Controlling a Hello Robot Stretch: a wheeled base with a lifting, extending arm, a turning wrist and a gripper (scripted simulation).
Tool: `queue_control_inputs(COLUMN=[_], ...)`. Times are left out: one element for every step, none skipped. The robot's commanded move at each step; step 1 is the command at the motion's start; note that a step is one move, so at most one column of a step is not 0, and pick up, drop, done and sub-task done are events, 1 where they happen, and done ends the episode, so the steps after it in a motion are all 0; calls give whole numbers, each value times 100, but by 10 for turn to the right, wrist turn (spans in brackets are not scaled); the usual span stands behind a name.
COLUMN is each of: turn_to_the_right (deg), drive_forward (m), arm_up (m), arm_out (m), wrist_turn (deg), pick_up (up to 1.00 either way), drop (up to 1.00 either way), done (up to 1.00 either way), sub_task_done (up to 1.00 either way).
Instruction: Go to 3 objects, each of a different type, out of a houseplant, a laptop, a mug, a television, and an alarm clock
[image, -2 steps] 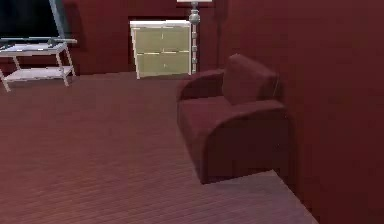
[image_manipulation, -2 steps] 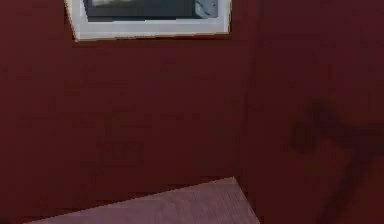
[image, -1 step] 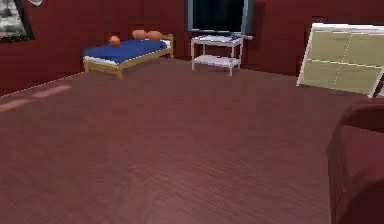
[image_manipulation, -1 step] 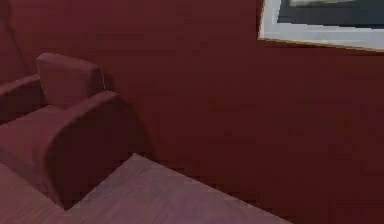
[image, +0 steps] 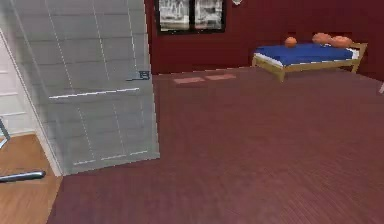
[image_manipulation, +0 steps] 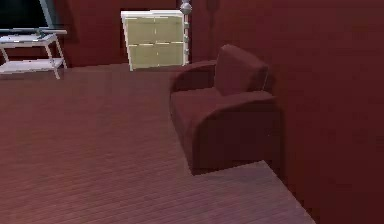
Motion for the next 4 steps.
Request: queue_control_inputs(turn_to_the_right=[-300,0,-240,0], drive_forward=[0,100,0,10], arm_up=[0,0,0,0], arm_out=[0,0,0,0], wrist_turn=[0,0,0,0], pick_up=[0,0,0,0], drop=[0,0,0,0], done=[0,0,0,0], sub_task_done=[0,0,0,0])
